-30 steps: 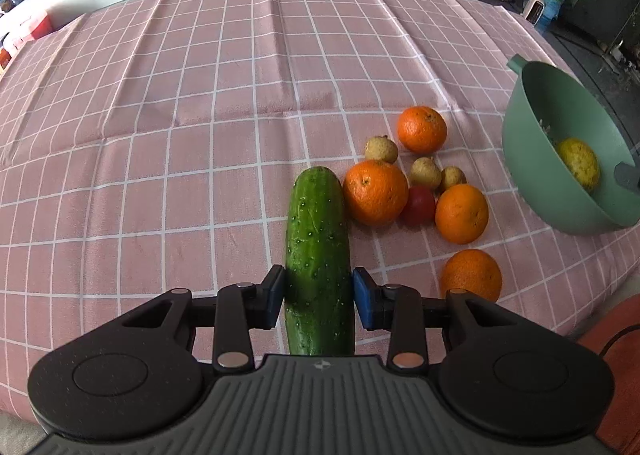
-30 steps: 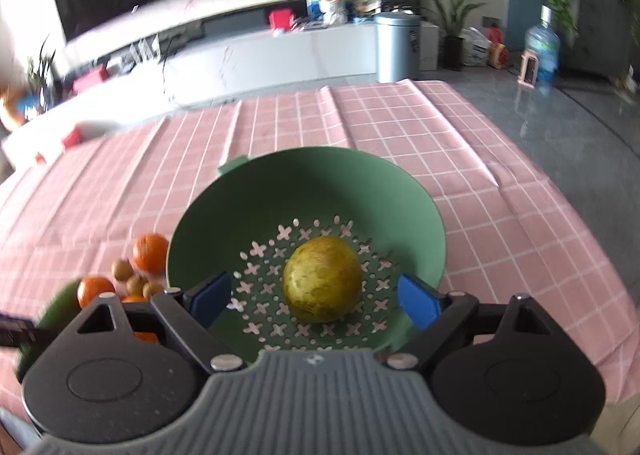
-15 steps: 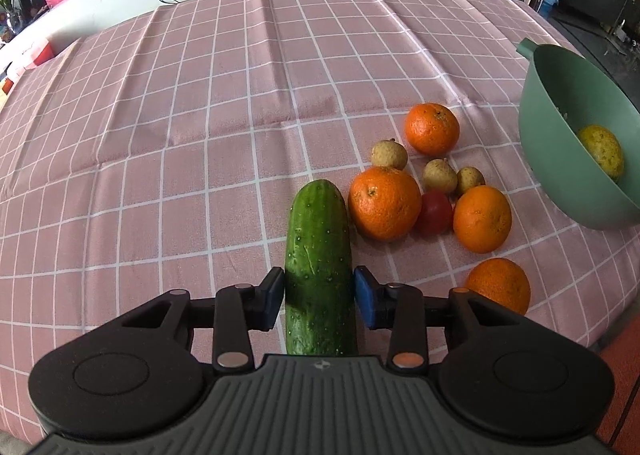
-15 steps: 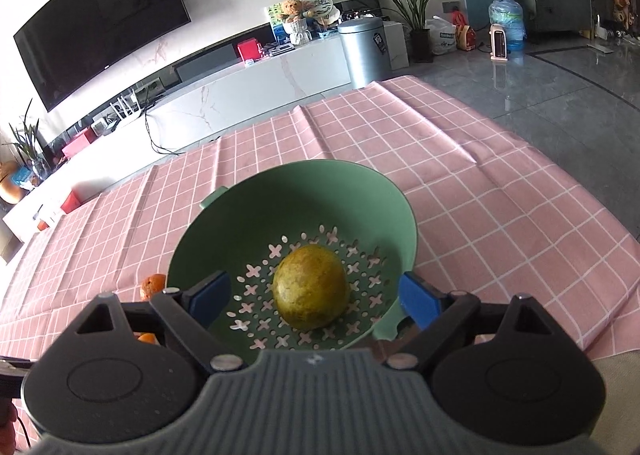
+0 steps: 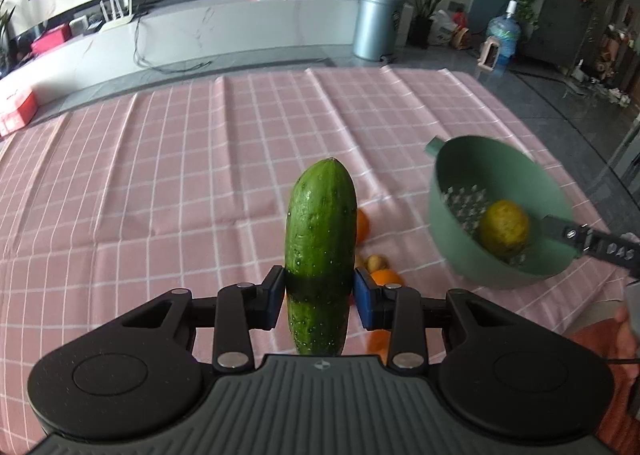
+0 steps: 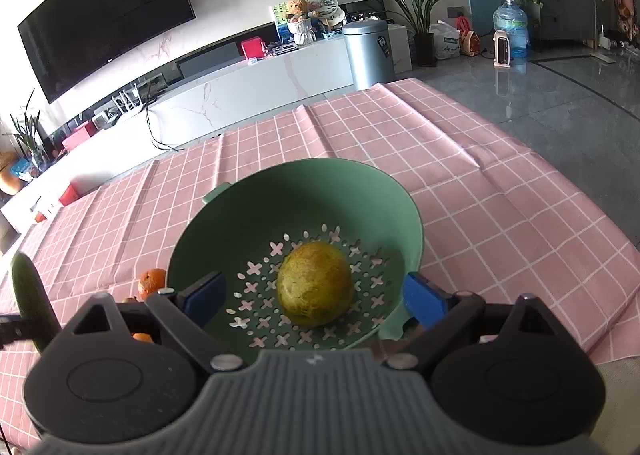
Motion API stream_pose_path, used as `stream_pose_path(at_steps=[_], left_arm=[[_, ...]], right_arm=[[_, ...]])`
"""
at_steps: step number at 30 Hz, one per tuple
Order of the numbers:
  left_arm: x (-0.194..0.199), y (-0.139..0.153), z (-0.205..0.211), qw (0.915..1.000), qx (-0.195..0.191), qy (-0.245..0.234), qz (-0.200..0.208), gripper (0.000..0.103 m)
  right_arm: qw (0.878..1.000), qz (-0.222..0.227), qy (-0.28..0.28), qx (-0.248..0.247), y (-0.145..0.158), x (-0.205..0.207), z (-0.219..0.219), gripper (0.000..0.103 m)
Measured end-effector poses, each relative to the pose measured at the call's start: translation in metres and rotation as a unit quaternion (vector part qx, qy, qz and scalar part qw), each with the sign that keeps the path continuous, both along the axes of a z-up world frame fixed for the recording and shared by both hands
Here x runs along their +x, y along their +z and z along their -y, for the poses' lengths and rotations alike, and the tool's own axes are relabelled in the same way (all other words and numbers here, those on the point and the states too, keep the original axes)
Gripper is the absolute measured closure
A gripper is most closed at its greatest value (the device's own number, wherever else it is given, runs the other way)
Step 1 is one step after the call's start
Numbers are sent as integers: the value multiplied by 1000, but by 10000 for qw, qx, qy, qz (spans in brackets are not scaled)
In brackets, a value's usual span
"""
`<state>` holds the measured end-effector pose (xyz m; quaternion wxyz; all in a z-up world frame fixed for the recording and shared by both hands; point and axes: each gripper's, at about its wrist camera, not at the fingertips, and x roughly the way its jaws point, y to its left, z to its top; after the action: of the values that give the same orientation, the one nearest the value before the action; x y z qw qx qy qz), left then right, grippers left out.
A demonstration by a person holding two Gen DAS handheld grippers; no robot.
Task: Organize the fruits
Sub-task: 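Lift the cucumber with the left tool, lower it into the colander, release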
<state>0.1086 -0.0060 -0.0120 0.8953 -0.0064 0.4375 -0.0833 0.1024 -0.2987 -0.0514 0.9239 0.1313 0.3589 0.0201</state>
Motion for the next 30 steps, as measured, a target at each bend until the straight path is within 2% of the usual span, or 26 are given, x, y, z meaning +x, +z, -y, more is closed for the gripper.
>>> stream_pose_path(at_steps=[5, 10, 14, 18, 23, 30], left_arm=[[18, 36, 38, 9968, -543, -430, 398, 62], [44, 48, 84, 9919, -719, -829, 646, 62], [68, 37, 113, 9891, -858, -1072, 524, 62], [80, 17, 135, 9895, -701, -1217, 336, 62], [92, -7, 142, 9899, -637, -1270, 27, 62], [96, -26, 145, 9894, -462, -1362, -218, 62]], right_arm=[[10000, 8, -10, 40, 0, 0, 1, 12], [9998, 43, -39, 164, -1, -1, 5, 12], [9997, 83, -142, 203, -2, -2, 8, 12], [9996, 54, -272, 26, -4, 1, 6, 12], [9997, 70, -206, -85, -6, 3, 3, 12], [9994, -67, -310, -109, -9, 7, 5, 12]])
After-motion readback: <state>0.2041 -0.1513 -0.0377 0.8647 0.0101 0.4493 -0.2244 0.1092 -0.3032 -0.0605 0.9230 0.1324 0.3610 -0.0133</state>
